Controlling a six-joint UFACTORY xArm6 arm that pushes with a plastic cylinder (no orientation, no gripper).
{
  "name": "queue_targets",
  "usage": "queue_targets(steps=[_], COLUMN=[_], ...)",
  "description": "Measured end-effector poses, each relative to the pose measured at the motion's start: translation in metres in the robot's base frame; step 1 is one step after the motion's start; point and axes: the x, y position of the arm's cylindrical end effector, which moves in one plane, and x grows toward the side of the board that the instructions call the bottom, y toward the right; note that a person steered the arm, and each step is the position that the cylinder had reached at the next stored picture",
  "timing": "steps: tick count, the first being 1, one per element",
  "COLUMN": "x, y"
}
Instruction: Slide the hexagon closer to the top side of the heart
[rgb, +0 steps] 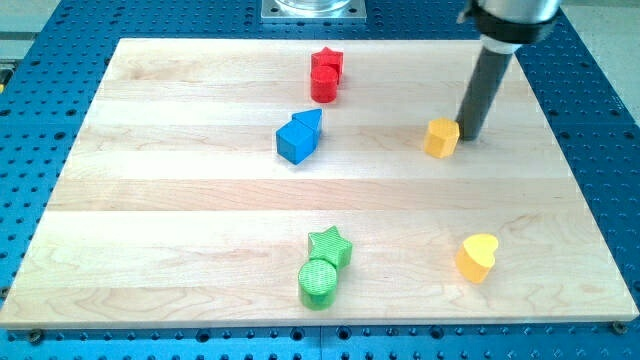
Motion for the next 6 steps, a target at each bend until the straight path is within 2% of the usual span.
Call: queue_targets(steps=[1,2,3,4,5,6], x=[-0.019,0.017,0.064,0.051,0.064,0.082], y=[-0.033,-0.067,-0.018,-0.002,0.075,0.024])
